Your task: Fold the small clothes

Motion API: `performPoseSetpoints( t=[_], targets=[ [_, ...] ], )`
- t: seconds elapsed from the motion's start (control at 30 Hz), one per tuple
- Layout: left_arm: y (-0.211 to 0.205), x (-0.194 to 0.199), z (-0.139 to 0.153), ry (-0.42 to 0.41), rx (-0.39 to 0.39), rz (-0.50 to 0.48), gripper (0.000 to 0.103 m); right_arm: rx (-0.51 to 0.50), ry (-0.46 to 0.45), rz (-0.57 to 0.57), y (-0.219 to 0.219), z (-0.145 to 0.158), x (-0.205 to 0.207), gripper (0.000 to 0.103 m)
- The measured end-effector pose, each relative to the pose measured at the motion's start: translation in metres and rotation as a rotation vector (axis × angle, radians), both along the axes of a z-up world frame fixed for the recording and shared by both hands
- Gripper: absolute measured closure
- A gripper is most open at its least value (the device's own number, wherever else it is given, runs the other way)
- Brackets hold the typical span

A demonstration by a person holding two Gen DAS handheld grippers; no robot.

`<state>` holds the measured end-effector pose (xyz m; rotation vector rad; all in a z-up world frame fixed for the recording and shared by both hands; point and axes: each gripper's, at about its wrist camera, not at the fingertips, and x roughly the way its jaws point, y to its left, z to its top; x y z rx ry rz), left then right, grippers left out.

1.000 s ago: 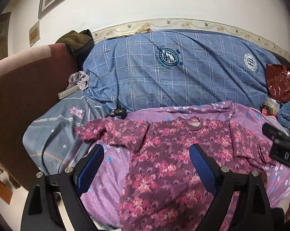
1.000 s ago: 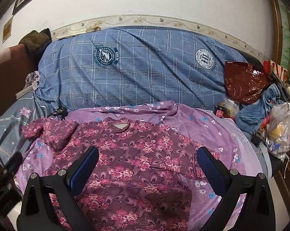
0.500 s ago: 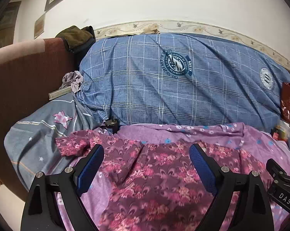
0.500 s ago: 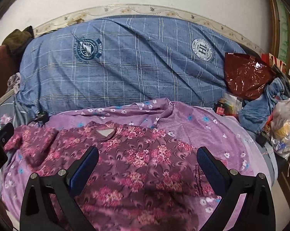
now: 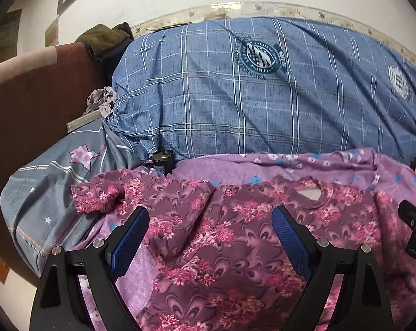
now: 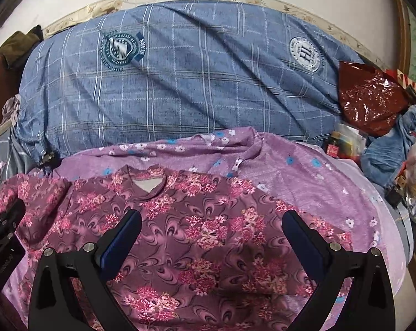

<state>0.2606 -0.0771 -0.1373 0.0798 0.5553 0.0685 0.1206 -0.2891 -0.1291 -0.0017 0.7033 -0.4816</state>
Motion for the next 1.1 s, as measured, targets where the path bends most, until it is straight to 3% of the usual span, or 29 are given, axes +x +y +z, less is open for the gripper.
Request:
performPoseSetpoints(
  t=[0.23,1.1],
  targets=[
    [-0.005,0.001,-0.018,0.017,0.041,-0.003,0.012,-0.005,0.025,0.004,-0.003,-0.011,0.005,0.002],
    [-0.025,0.007,-0.033,0.059,0.076,-0.056,0.012,-0.006,0.078,0.002,-0.016,-0.026,0.01,0.002]
  ],
)
